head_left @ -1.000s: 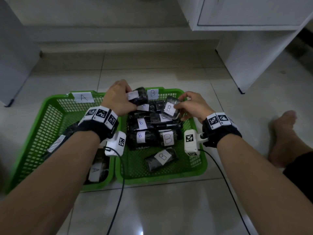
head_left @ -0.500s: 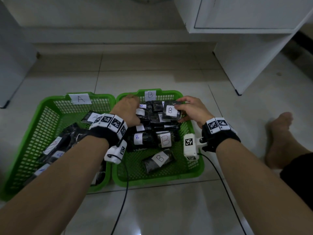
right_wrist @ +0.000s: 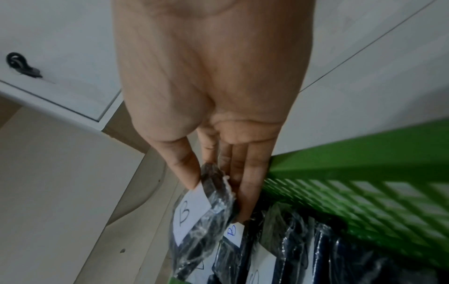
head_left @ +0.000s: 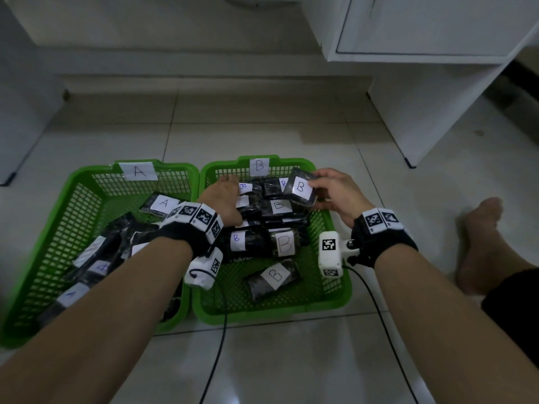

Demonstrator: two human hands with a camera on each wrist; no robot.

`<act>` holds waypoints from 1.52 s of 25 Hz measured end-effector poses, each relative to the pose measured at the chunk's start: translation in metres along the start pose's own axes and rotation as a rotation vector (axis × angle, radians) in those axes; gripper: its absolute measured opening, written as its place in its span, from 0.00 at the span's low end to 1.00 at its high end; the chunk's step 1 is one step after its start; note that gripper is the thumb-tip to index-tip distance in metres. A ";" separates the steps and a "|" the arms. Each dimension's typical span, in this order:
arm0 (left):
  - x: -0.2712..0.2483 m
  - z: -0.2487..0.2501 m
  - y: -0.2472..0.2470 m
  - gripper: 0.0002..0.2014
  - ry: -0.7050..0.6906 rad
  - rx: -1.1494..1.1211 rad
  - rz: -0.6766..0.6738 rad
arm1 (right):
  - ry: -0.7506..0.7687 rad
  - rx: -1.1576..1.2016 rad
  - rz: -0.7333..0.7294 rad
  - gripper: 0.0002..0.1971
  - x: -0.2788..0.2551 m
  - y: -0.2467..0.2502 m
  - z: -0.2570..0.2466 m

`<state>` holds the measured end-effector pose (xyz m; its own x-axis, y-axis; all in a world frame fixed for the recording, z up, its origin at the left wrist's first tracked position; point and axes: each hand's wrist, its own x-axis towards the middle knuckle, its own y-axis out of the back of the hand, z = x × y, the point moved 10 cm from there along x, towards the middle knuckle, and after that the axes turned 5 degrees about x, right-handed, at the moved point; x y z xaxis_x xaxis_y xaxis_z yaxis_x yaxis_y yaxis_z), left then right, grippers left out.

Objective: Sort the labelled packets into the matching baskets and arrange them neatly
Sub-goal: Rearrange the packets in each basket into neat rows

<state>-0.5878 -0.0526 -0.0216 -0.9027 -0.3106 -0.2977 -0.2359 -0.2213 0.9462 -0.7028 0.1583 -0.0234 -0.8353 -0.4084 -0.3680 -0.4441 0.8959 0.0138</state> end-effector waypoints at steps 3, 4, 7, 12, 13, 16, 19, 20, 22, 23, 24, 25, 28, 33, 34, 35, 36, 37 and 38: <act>-0.001 0.004 0.006 0.34 -0.039 0.048 0.008 | -0.008 0.087 -0.011 0.11 0.001 0.003 0.005; -0.003 0.004 0.008 0.32 -0.046 0.041 0.016 | -0.009 0.096 -0.015 0.11 0.002 0.003 0.006; -0.005 0.001 0.018 0.28 -0.054 0.001 0.043 | 0.001 0.095 -0.017 0.11 0.003 0.003 0.006; -0.007 0.002 0.017 0.27 -0.070 0.040 0.028 | 0.007 0.095 -0.011 0.11 0.001 0.003 0.006; -0.007 0.005 0.016 0.26 -0.079 0.048 0.039 | 0.011 0.089 -0.007 0.11 0.001 0.003 0.007; -0.008 0.011 0.018 0.24 -0.093 0.061 0.064 | 0.020 0.083 0.002 0.10 0.001 0.004 0.007; -0.009 0.009 0.019 0.23 -0.093 0.044 0.070 | 0.017 0.080 0.012 0.09 0.001 0.004 0.007; -0.009 0.009 0.018 0.23 -0.098 0.040 0.069 | 0.015 0.076 0.014 0.09 0.001 0.004 0.008; -0.008 0.010 0.016 0.24 -0.102 0.044 0.055 | 0.016 0.067 0.013 0.10 0.001 0.004 0.008; -0.006 0.010 0.016 0.26 -0.099 0.051 0.038 | 0.021 0.064 0.014 0.10 0.000 0.004 0.007; -0.005 0.008 0.016 0.29 -0.092 0.060 0.017 | 0.028 0.062 0.014 0.11 -0.001 0.003 0.006; -0.003 0.005 0.017 0.33 -0.083 0.065 -0.001 | 0.035 0.062 0.014 0.12 -0.002 0.003 0.005; -0.001 -0.003 0.029 0.37 -0.076 0.039 0.037 | 0.047 0.048 0.014 0.17 -0.007 0.002 0.000; -0.015 0.002 0.058 0.14 -0.132 -0.259 0.230 | 0.145 -0.169 0.090 0.15 -0.008 -0.003 -0.012; -0.021 0.010 0.058 0.12 -0.169 -0.273 0.209 | 0.147 -0.192 0.087 0.13 -0.008 -0.004 -0.012; -0.025 0.019 0.053 0.12 -0.207 -0.242 0.153 | 0.142 -0.195 0.094 0.13 -0.007 -0.003 -0.012; -0.029 0.028 0.044 0.14 -0.238 -0.158 0.074 | 0.133 -0.184 0.111 0.12 -0.006 0.002 -0.011; -0.034 0.034 0.031 0.18 -0.254 -0.037 -0.009 | 0.118 -0.167 0.129 0.11 -0.005 0.007 -0.009; -0.038 0.037 0.018 0.21 -0.255 0.098 -0.073 | 0.102 -0.146 0.138 0.11 -0.004 0.011 -0.008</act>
<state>-0.5712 -0.0105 0.0117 -0.9404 -0.0520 -0.3362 -0.3264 -0.1405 0.9347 -0.7067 0.1685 -0.0147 -0.9166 -0.3055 -0.2578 -0.3590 0.9128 0.1945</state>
